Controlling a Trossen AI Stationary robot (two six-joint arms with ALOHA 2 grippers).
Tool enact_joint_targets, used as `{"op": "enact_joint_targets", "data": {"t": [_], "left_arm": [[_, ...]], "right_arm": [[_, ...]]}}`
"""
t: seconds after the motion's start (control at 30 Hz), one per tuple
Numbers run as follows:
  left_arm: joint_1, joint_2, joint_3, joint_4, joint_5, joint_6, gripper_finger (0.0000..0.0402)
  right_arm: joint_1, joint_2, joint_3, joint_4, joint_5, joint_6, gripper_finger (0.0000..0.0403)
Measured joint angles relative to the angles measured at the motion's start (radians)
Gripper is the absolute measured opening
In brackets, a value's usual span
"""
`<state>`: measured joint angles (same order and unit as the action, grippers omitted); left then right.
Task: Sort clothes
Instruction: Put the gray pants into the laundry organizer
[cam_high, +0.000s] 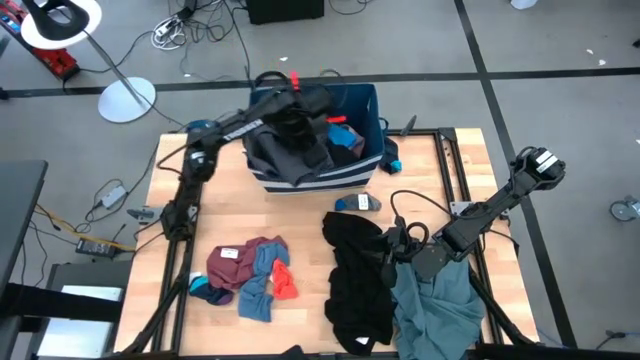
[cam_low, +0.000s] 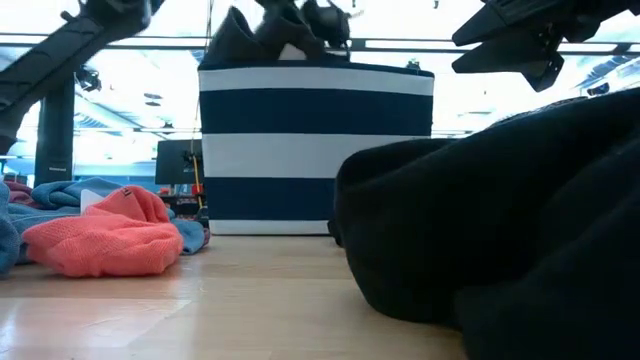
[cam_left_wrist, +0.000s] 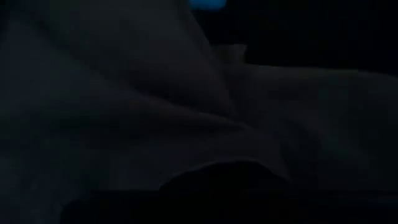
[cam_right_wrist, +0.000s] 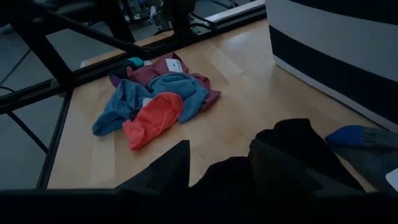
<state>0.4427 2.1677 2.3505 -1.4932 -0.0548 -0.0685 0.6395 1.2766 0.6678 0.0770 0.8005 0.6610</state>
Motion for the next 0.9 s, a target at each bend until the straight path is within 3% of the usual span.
{"op": "enact_joint_targets", "data": {"t": [0.37,0.63,0.73,0.9], "left_arm": [[0.0,0.198,0.0,0.127,0.001,-0.018,0.0],[-0.01,0.213,0.0,0.435,0.111,0.007,0.0],[-0.016,0.213,0.0,0.479,0.159,0.013,0.0005],[-0.025,0.213,0.0,0.481,0.131,0.012,0.0028]], "right_arm": [[0.0,0.0,0.0,-0.004,-0.001,-0.001,0.017],[0.0,0.0,0.0,-0.004,-0.001,-0.002,0.017],[0.0,0.0,0.0,-0.005,-0.001,-0.004,0.017],[0.0,0.0,0.0,-0.005,-0.001,-0.01,0.017]]}}
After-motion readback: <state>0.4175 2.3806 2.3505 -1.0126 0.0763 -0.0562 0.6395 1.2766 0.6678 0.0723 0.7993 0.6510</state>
